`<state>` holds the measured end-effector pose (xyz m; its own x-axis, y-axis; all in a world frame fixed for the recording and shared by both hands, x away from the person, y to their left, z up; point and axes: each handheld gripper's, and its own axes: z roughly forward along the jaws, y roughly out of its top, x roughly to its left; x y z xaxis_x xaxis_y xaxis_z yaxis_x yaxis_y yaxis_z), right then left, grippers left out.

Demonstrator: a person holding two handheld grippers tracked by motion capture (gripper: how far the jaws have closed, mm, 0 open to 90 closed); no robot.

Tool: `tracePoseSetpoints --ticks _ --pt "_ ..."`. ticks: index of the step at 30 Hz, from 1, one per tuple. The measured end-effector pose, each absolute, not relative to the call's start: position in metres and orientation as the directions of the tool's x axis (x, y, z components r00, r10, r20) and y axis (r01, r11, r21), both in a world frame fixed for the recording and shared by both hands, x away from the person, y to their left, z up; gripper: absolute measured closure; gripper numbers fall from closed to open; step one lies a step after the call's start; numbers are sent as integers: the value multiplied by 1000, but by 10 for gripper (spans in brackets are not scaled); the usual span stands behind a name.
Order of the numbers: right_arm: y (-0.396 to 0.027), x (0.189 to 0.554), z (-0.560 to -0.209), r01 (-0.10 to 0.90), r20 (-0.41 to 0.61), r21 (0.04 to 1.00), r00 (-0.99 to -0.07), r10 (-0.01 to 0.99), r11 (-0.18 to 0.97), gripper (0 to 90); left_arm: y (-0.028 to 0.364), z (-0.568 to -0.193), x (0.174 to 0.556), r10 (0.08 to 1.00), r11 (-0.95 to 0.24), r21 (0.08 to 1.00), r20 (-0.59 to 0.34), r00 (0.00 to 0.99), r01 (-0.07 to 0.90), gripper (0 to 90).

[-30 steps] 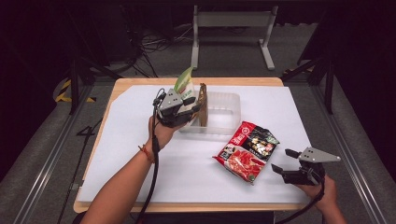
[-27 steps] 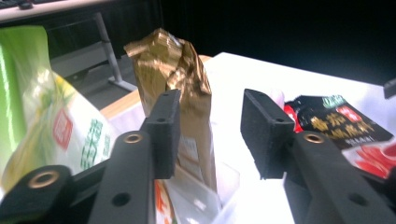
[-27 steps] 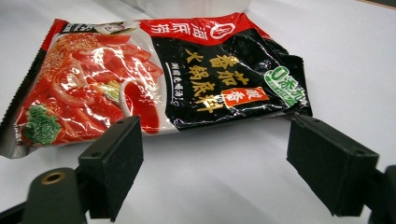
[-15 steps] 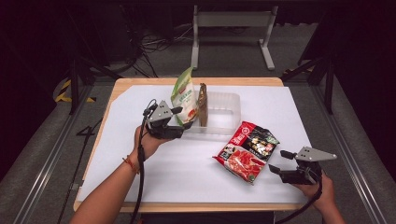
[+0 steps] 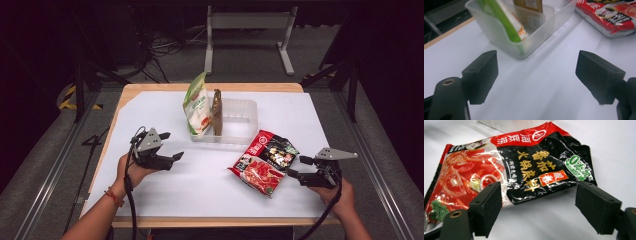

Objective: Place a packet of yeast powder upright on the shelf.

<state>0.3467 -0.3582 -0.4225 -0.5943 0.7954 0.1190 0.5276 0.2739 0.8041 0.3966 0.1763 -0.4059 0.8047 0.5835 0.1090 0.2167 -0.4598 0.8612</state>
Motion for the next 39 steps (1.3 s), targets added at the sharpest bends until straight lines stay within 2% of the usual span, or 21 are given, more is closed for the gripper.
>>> tracePoseSetpoints --ticks 2,4,11,13,17,22,26,34,36,39 --pt "-358 351 -423 539 117 795 -585 802 278 221 185 -410 392 612 -452 860 106 784 236 142" --pt "-358 358 -423 543 117 792 -582 805 278 237 194 -414 389 619 -457 854 104 779 250 142" --pt "-360 377 -420 552 123 793 -560 820 258 206 218 -425 376 652 -458 840 95 752 292 127" --pt "-360 386 -420 576 152 781 -552 820 243 191 224 -428 373 648 -447 839 65 759 310 129" --pt "-360 401 -423 603 192 767 -542 818 220 203 231 -428 366 654 -428 852 62 754 301 135" --pt "-366 412 -425 618 220 766 -512 830 178 227 231 -429 365 650 -424 853 54 758 303 146" --pt "-370 412 -430 616 232 772 -507 830 160 239 228 -430 365 648 -448 846 86 756 288 146" --pt "-368 413 -434 636 228 751 -503 834 178 231 222 -433 363 619 -479 835 103 779 270 168" --pt "-367 414 -436 663 228 729 -471 852 171 221 222 -432 362 611 -477 840 104 785 260 182" --pt "-366 414 -436 664 232 725 -488 841 185 235 222 -433 362 605 -479 838 100 790 261 184"
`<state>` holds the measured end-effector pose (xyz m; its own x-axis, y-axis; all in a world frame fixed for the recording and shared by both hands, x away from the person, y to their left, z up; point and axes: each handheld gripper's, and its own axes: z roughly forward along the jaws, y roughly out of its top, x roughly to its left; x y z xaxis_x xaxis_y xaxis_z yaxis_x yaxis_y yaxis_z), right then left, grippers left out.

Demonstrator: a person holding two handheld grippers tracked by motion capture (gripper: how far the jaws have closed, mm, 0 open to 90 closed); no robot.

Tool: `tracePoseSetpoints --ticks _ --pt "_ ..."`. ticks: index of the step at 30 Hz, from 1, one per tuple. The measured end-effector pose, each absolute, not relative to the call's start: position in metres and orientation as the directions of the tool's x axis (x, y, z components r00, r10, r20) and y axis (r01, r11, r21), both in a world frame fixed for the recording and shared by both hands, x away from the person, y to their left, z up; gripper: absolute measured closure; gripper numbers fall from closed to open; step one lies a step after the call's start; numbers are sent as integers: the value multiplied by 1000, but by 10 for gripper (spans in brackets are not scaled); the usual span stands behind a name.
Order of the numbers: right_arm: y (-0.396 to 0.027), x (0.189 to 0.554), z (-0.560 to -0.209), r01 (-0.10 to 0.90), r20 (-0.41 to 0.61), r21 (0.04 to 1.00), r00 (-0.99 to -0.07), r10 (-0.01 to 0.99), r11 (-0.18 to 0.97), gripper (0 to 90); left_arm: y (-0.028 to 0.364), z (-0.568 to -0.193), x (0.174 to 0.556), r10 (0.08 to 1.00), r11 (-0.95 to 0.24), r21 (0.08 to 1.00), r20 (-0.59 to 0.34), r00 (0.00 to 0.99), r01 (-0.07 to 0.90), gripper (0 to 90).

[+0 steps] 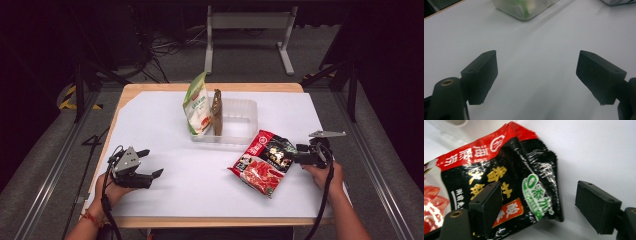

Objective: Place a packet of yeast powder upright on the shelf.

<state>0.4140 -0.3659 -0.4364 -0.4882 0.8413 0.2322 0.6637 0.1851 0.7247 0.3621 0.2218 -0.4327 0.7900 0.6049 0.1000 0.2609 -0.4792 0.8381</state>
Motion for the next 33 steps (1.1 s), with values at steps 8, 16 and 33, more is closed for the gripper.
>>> tracePoseSetpoints --ticks 8,16,33 --pt "-361 416 -438 677 268 713 -505 820 184 283 222 -435 365 612 -482 832 97 785 273 179" --pt "-357 420 -438 686 321 713 -504 802 146 350 222 -437 366 615 -489 827 103 782 276 170" --pt "-366 412 -435 630 310 769 -509 803 103 766 221 -438 366 615 -495 824 109 781 275 170"
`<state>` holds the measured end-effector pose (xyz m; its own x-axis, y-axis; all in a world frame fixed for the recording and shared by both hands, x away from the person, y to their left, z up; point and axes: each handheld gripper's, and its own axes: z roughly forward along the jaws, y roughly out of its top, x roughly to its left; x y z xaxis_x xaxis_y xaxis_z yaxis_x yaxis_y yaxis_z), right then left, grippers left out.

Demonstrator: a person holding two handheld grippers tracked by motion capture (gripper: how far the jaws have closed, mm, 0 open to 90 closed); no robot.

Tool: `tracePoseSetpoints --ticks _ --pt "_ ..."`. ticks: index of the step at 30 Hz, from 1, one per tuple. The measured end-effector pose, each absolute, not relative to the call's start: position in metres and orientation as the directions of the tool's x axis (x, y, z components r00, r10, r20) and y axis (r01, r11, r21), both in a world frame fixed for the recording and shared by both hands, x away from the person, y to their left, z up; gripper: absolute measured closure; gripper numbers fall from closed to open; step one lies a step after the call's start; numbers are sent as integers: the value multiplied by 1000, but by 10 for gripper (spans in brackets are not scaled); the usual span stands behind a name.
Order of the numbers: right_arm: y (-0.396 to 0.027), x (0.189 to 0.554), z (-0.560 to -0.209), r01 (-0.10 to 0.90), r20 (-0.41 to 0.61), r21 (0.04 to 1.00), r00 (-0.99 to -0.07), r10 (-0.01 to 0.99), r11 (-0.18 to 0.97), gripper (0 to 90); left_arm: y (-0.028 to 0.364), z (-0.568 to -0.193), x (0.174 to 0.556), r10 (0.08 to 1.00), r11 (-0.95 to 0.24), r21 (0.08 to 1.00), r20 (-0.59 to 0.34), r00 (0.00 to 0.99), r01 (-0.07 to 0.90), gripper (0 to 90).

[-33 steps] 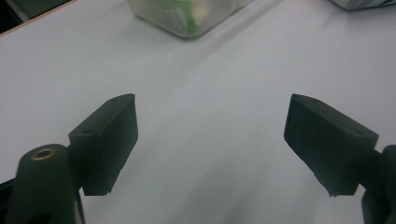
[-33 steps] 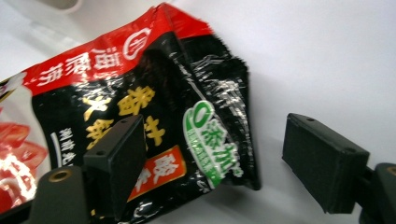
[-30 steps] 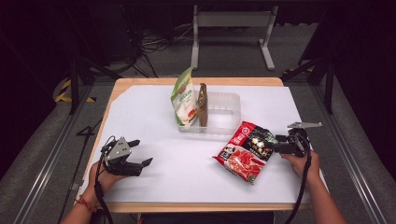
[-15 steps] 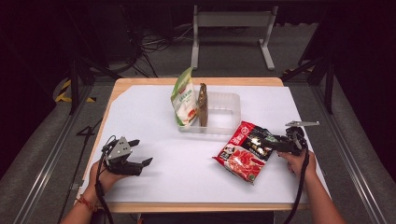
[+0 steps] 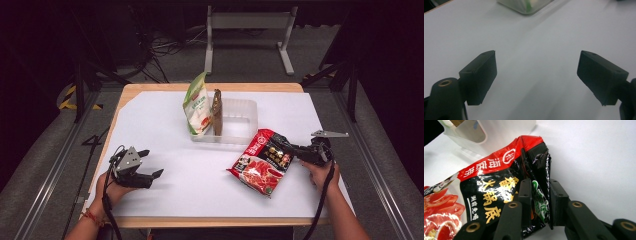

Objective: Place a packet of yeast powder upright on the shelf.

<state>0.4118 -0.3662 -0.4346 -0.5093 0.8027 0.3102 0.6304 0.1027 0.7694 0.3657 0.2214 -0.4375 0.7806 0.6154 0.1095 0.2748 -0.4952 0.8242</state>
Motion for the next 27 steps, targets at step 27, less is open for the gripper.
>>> tracePoseSetpoints --ticks 27 --pt "-363 373 -387 484 279 870 -638 718 91 871 223 -438 370 610 -476 838 94 787 268 170"
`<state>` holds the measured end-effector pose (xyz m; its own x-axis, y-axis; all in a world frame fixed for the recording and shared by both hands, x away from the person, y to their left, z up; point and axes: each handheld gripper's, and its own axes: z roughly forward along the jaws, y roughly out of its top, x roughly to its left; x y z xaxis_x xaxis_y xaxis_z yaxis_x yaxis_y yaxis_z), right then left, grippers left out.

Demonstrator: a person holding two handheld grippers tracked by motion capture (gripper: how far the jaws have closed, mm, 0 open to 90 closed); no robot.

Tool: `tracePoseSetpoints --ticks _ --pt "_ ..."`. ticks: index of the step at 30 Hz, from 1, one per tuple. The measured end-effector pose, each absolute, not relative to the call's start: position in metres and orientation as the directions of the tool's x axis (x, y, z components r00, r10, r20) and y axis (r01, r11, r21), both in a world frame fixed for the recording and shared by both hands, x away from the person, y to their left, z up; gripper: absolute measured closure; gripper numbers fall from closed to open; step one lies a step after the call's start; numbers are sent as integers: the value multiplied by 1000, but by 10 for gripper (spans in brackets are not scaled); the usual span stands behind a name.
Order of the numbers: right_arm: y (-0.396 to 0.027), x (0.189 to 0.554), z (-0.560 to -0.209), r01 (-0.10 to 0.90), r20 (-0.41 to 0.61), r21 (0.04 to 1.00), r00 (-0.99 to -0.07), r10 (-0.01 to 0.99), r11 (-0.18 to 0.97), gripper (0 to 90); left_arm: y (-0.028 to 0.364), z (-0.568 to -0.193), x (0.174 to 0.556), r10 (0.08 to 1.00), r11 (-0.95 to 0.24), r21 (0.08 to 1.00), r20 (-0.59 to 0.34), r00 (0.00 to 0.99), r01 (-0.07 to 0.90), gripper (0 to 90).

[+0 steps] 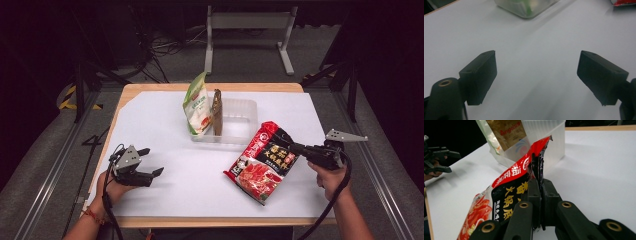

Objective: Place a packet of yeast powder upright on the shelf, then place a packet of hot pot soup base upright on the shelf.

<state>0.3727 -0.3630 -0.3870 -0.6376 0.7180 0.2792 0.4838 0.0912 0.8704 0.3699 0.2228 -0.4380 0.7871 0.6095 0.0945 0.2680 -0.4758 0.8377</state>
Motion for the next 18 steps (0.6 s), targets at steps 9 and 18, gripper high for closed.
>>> tracePoseSetpoints --ticks 9,18 --pt "-358 368 -379 449 261 889 -663 701 94 871 224 -438 368 615 -475 837 95 783 271 170" --pt "-351 361 -371 415 245 905 -682 690 89 873 222 -437 369 619 -486 833 114 777 265 171"
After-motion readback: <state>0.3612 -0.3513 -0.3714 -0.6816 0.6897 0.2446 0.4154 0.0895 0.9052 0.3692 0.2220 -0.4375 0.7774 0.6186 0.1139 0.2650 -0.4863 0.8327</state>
